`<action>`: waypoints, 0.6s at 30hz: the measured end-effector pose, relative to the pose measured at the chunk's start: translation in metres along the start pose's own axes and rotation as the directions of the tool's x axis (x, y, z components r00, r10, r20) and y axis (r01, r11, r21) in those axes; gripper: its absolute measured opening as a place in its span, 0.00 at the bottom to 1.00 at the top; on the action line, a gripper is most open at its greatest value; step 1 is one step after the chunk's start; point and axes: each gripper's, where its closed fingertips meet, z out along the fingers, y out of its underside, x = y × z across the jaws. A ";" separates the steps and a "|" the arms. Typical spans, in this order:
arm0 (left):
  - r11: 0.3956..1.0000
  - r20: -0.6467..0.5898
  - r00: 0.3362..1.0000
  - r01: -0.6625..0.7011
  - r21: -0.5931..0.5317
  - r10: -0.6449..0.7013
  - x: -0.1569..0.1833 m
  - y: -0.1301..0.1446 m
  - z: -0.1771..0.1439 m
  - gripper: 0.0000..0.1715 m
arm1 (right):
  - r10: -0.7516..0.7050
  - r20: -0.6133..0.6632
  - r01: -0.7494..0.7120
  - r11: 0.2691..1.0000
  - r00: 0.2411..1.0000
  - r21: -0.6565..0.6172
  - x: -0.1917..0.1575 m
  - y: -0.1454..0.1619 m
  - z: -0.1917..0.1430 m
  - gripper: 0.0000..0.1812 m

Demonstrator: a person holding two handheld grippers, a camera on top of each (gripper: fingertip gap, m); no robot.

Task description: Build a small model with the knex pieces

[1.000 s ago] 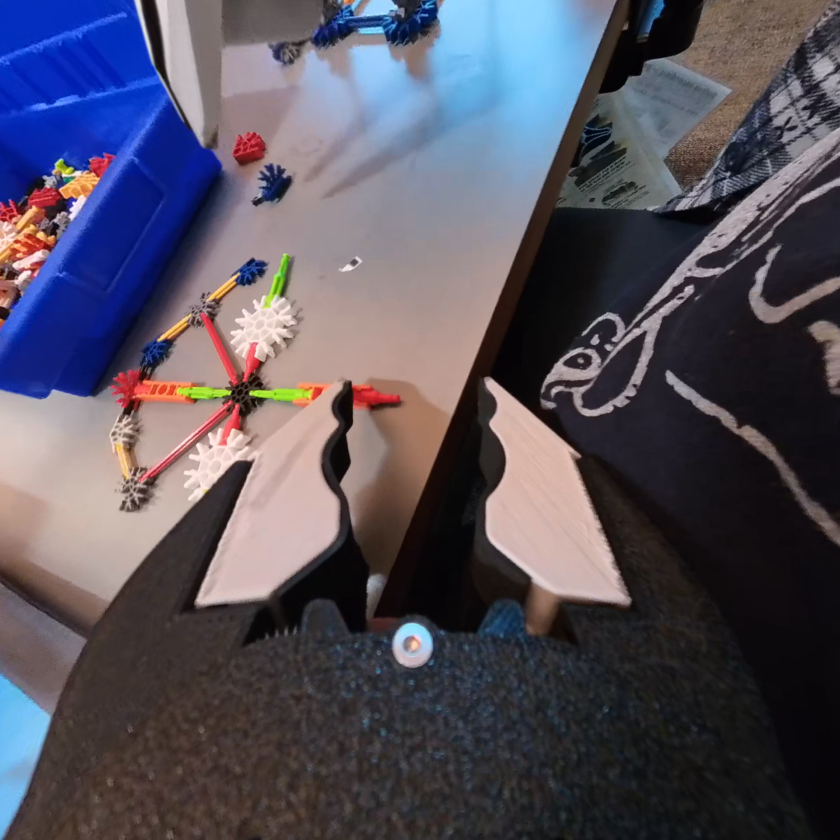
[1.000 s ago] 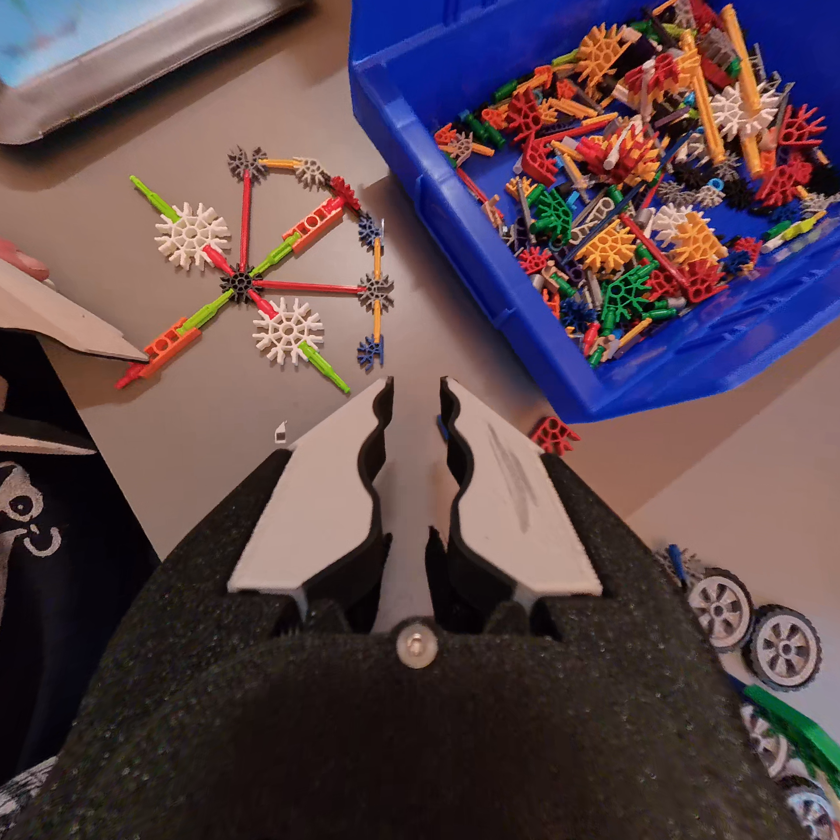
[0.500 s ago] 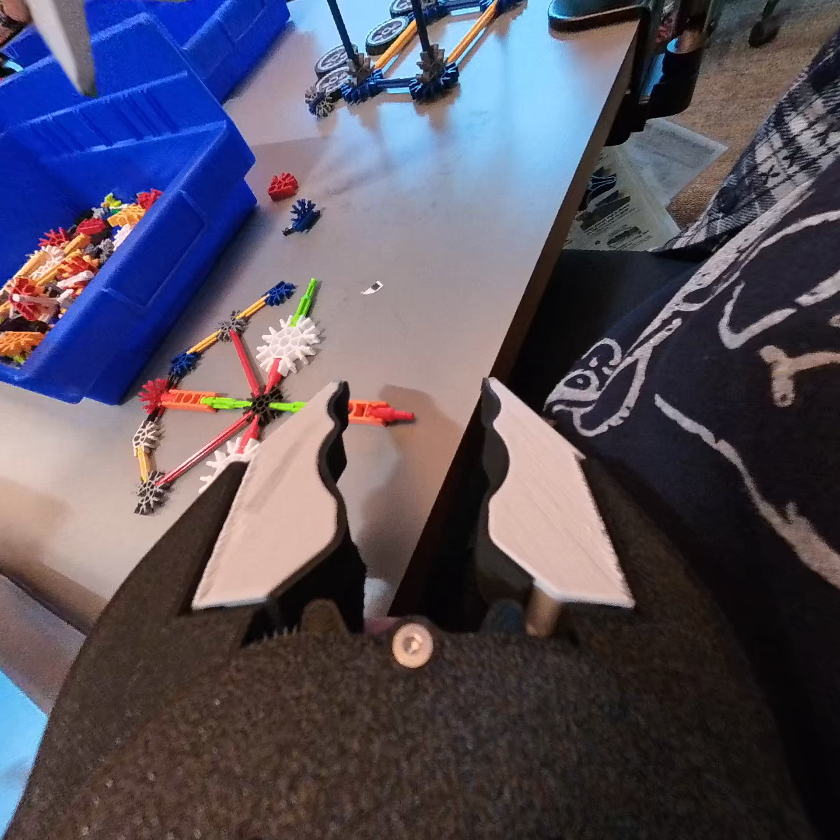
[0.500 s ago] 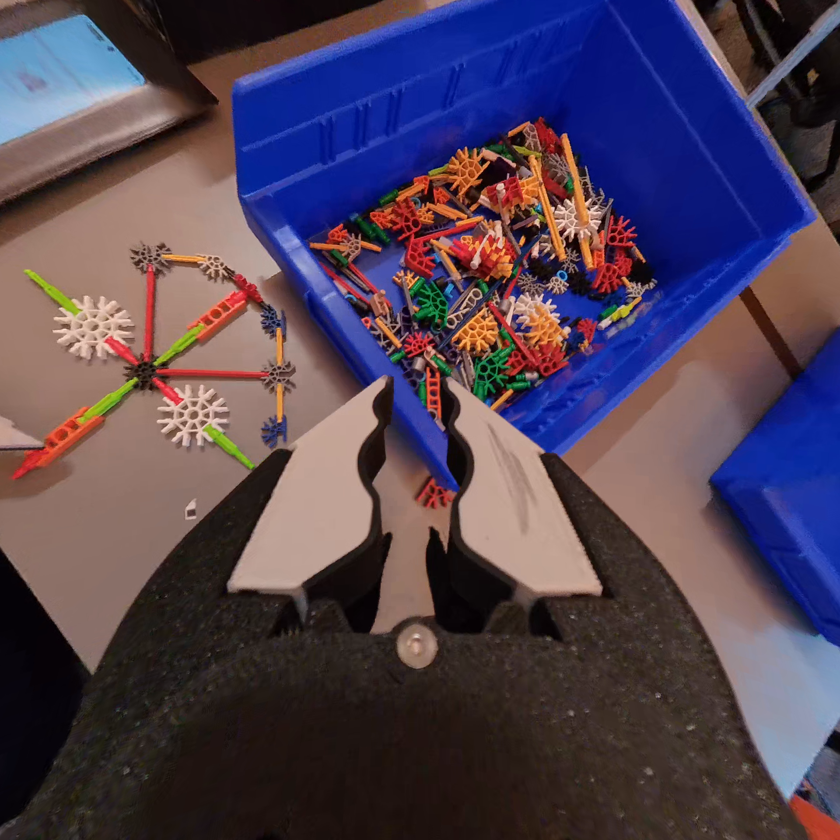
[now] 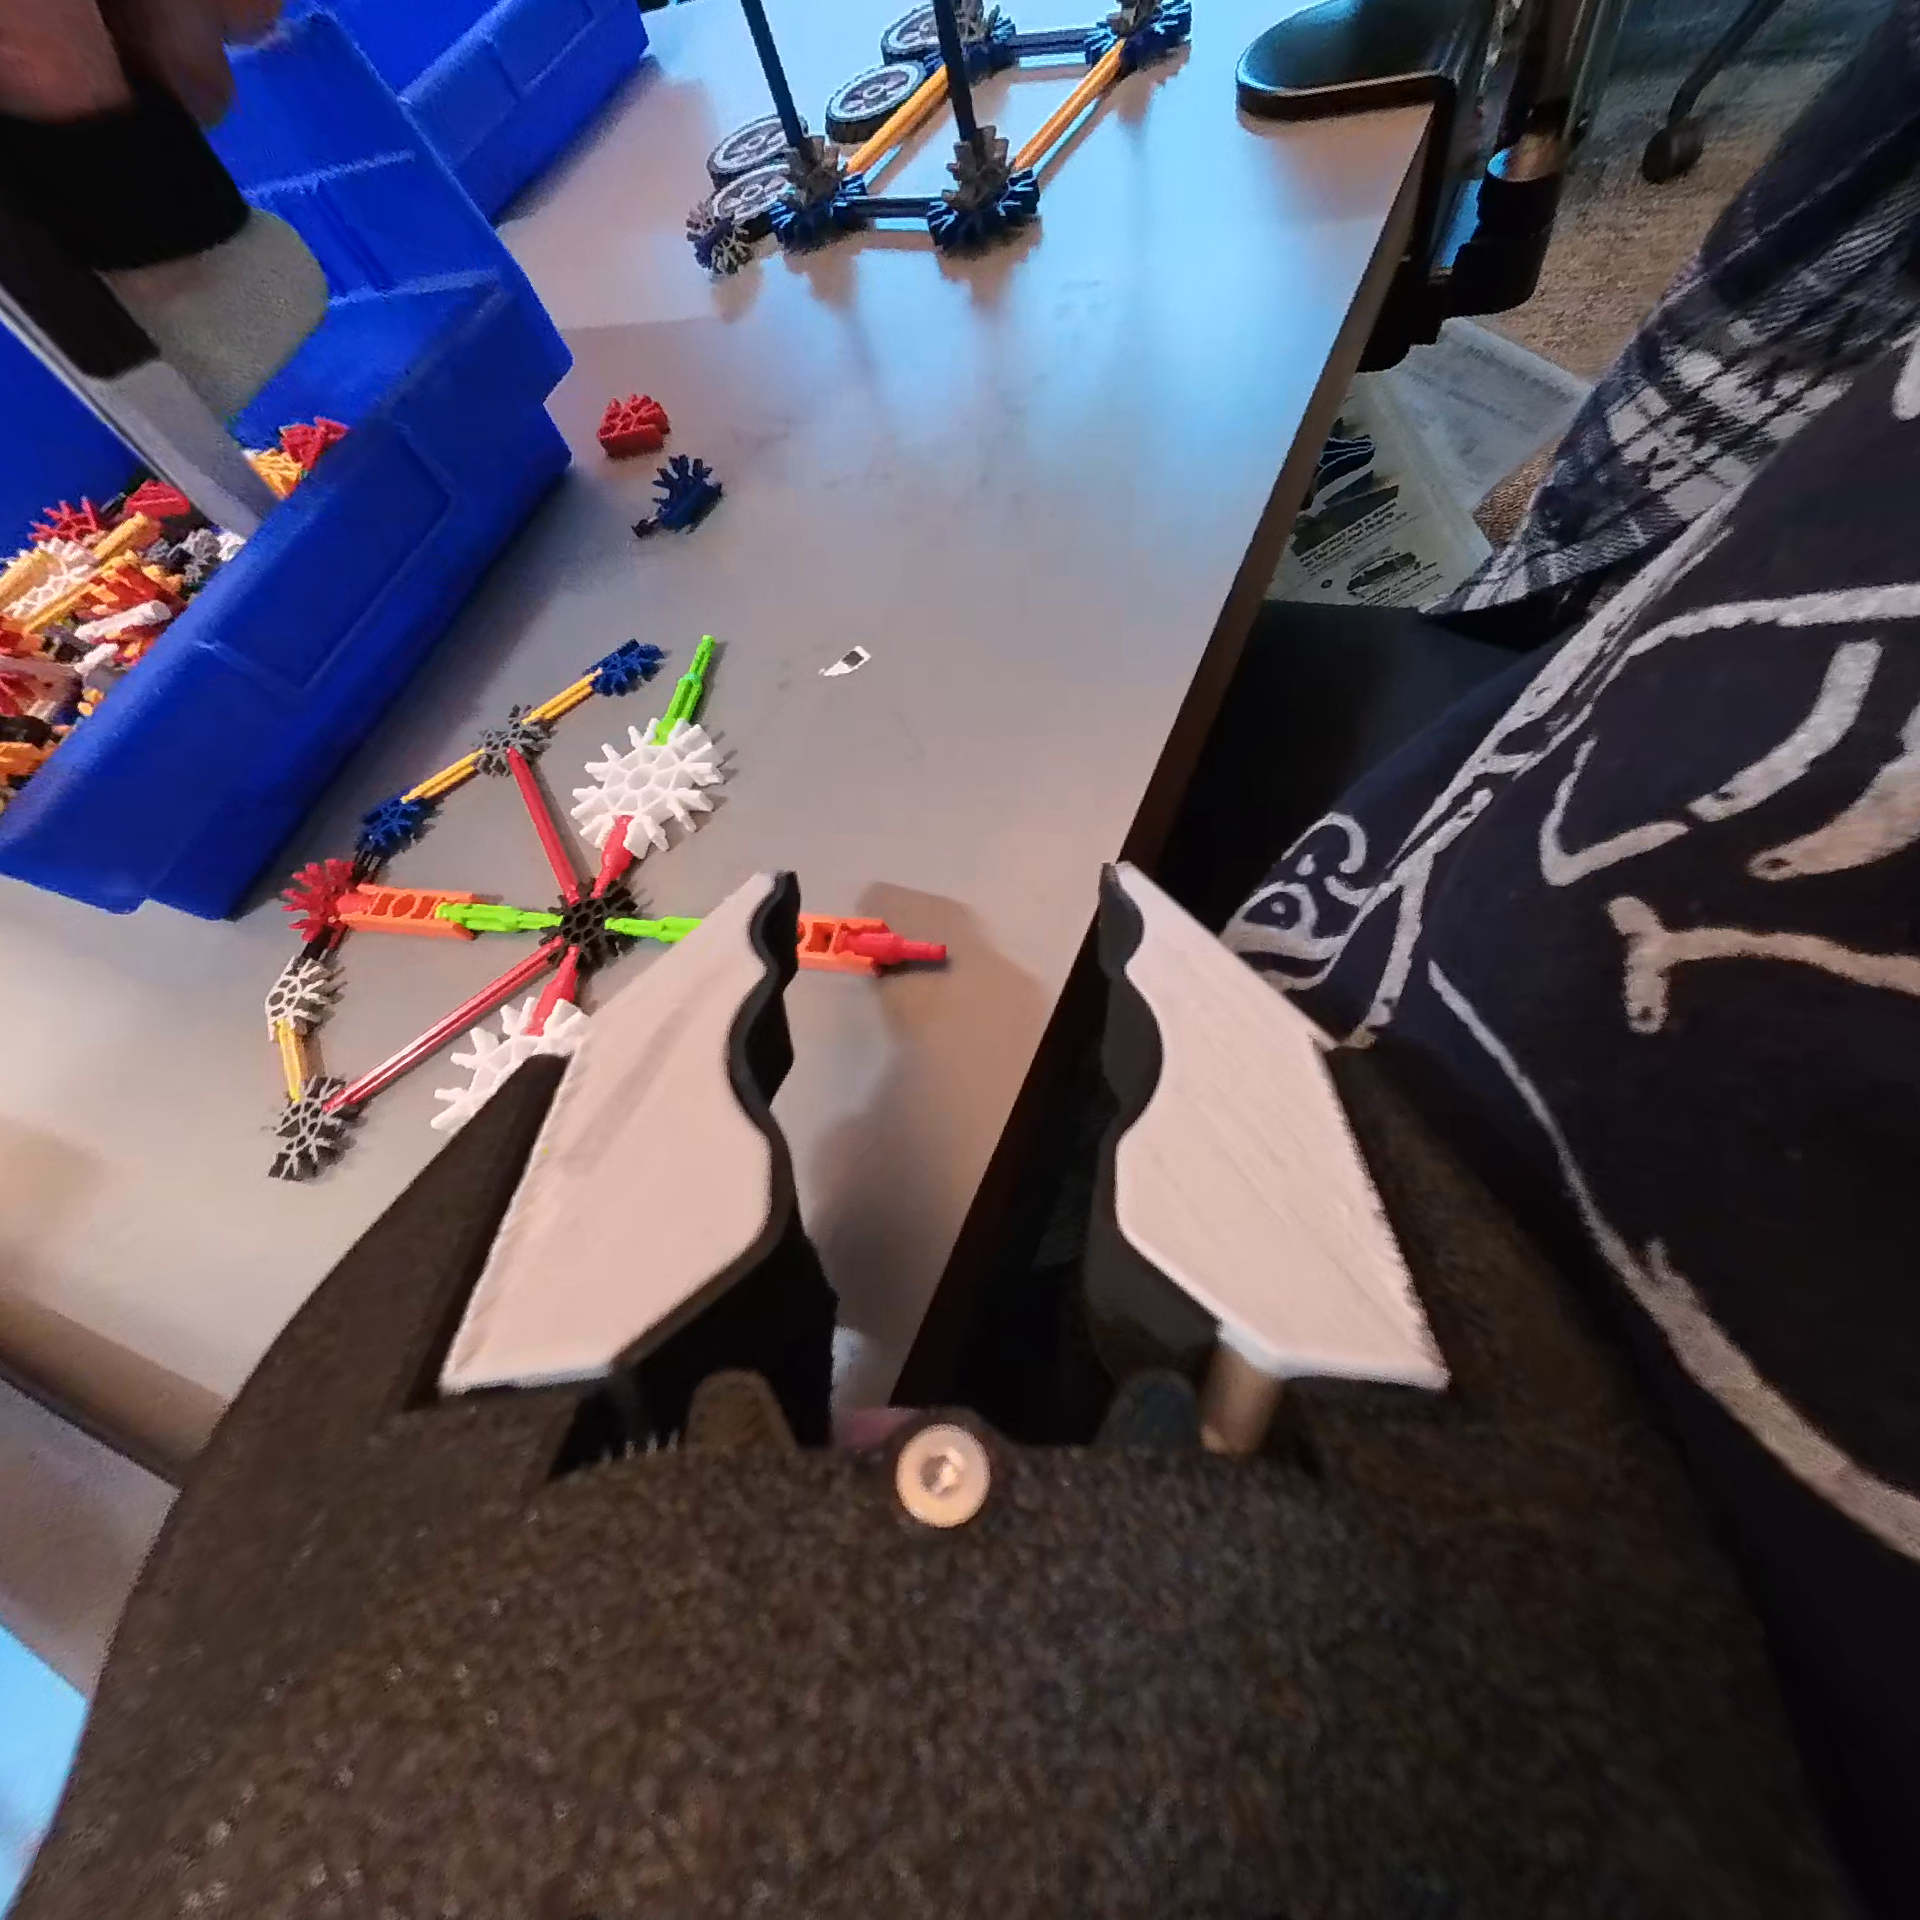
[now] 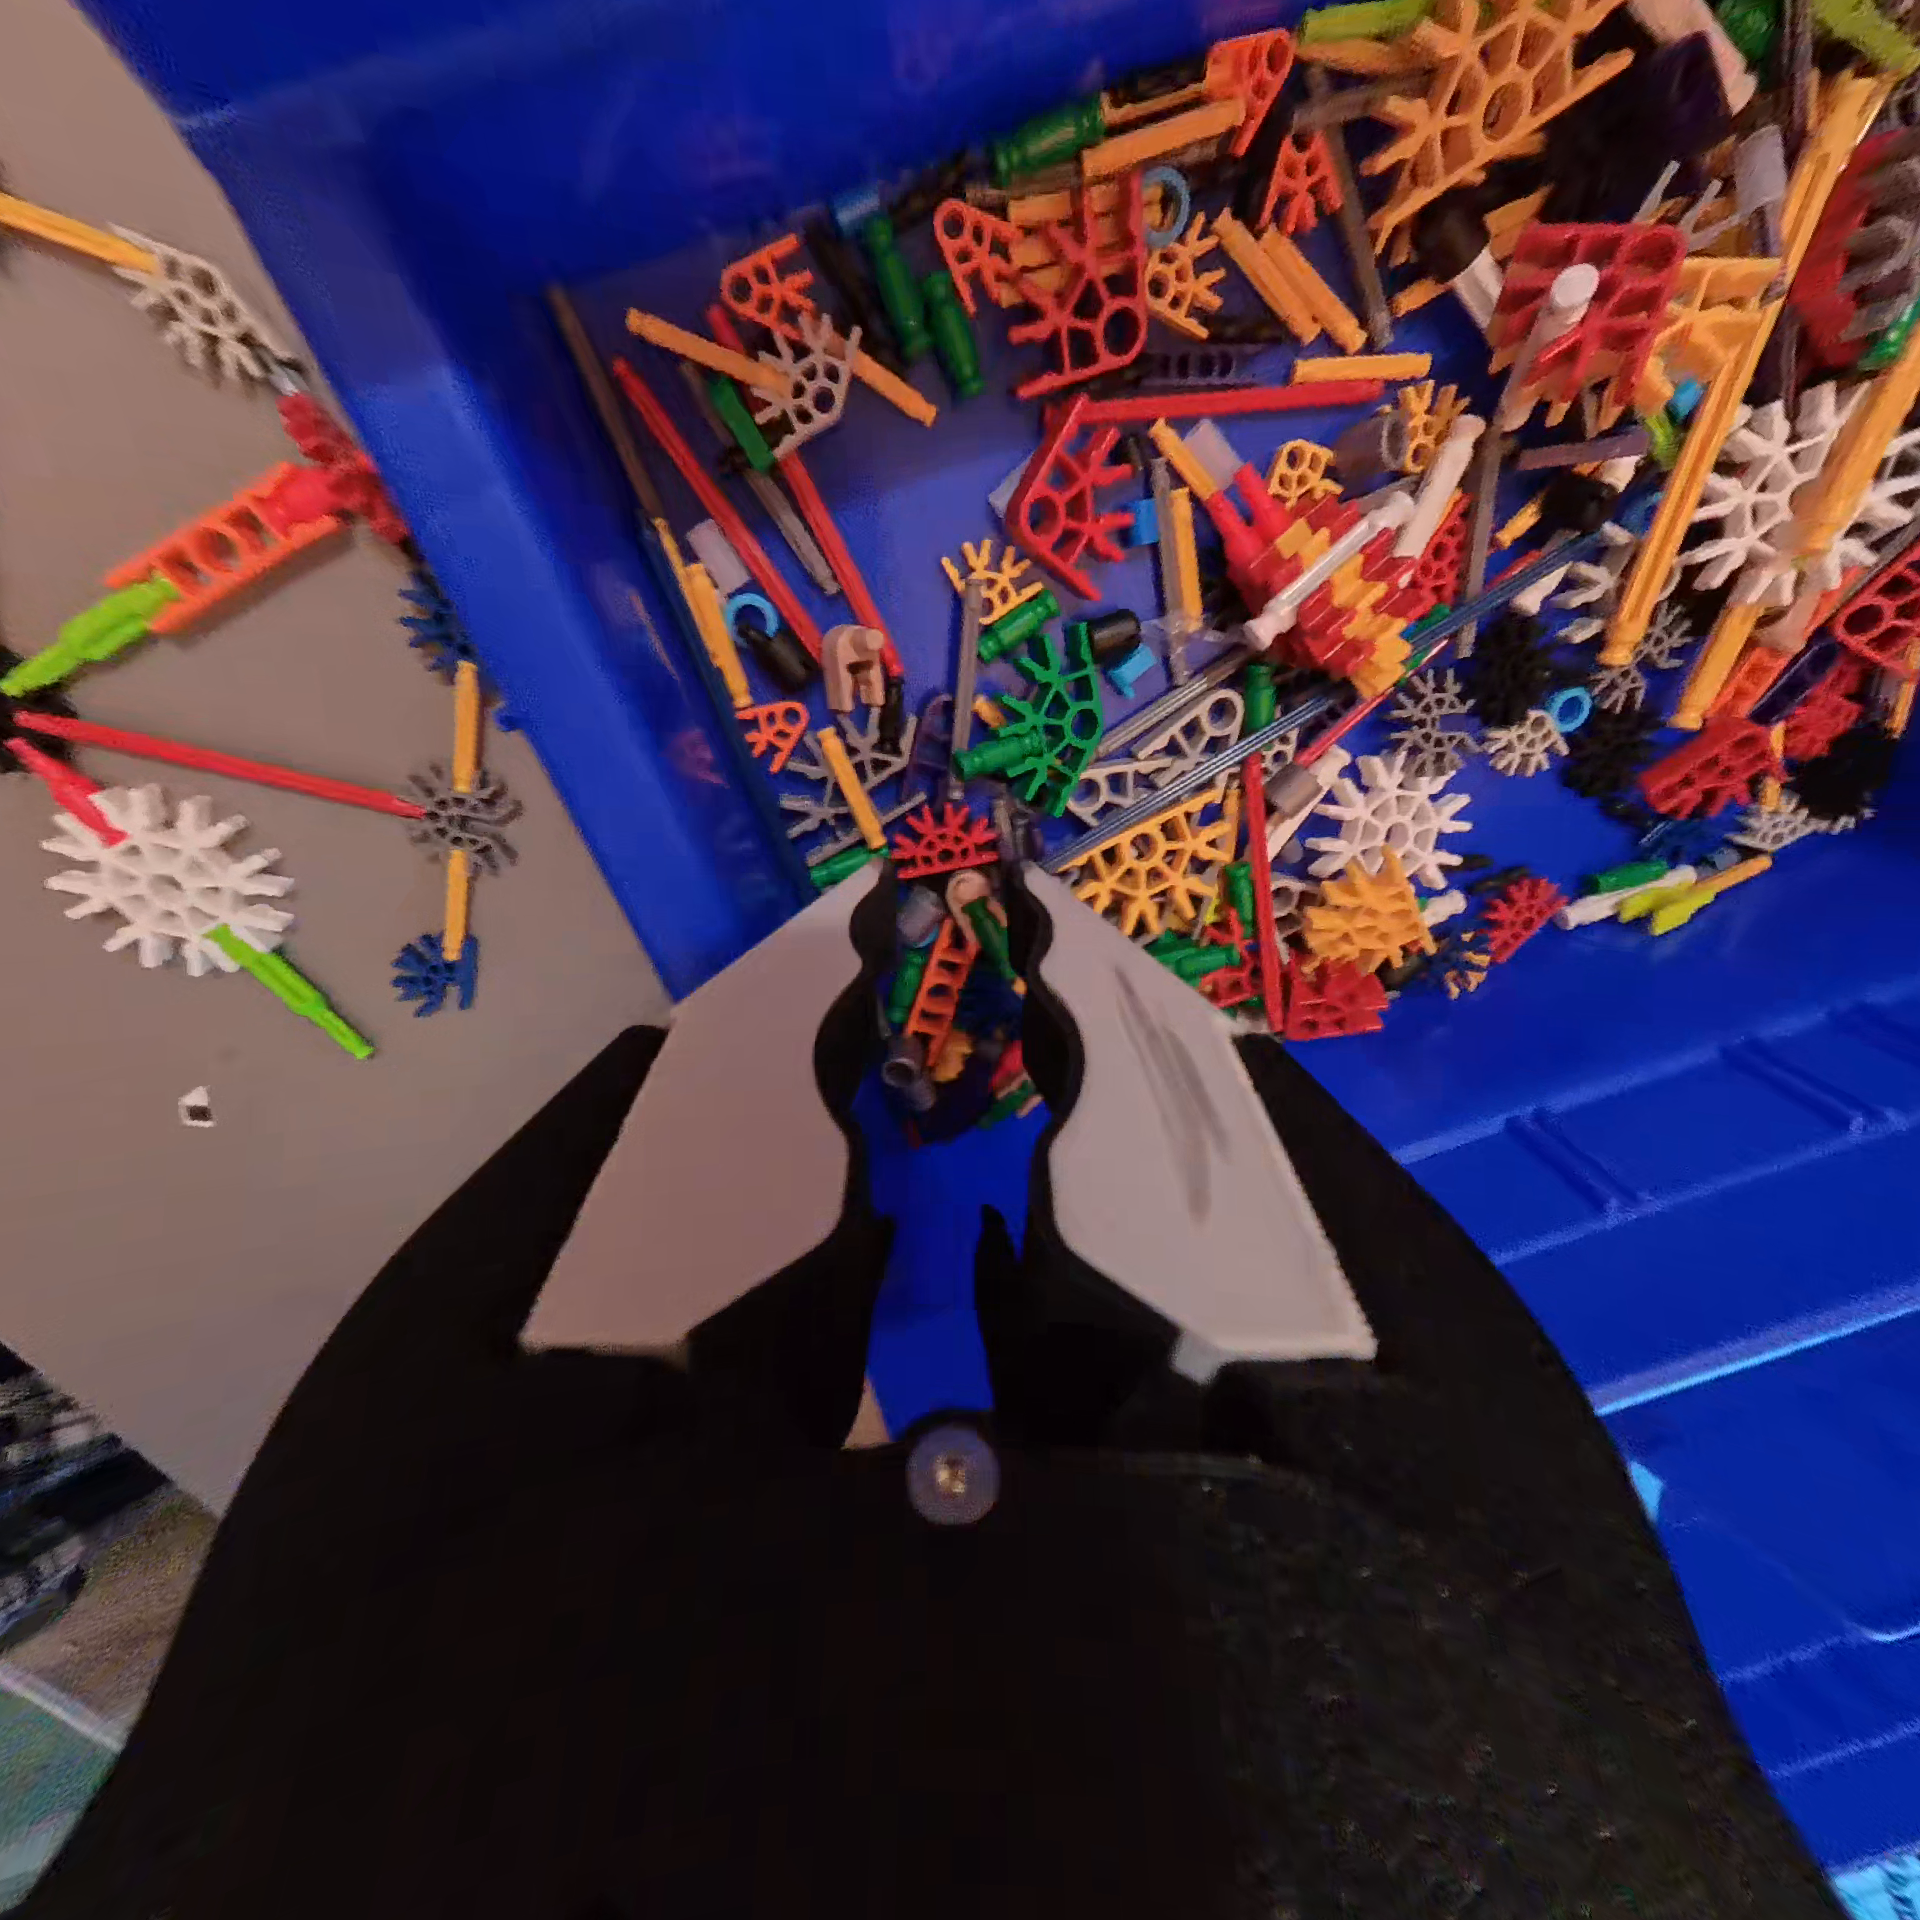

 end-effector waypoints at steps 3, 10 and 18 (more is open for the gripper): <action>1.000 -0.007 1.000 0.005 0.010 -0.005 0.000 -0.001 0.001 0.33 | -0.024 0.055 0.026 0.999 0.998 -0.034 -0.001 0.002 0.008 0.13; 1.000 -0.017 1.000 0.017 0.023 -0.017 0.000 -0.005 0.001 0.33 | -0.088 0.054 0.094 0.989 0.995 -0.118 0.002 0.007 0.017 0.15; 0.999 -0.020 1.000 0.021 0.029 -0.020 0.000 -0.006 0.003 0.33 | -0.150 0.029 0.152 0.975 0.988 -0.163 0.007 0.005 0.025 0.02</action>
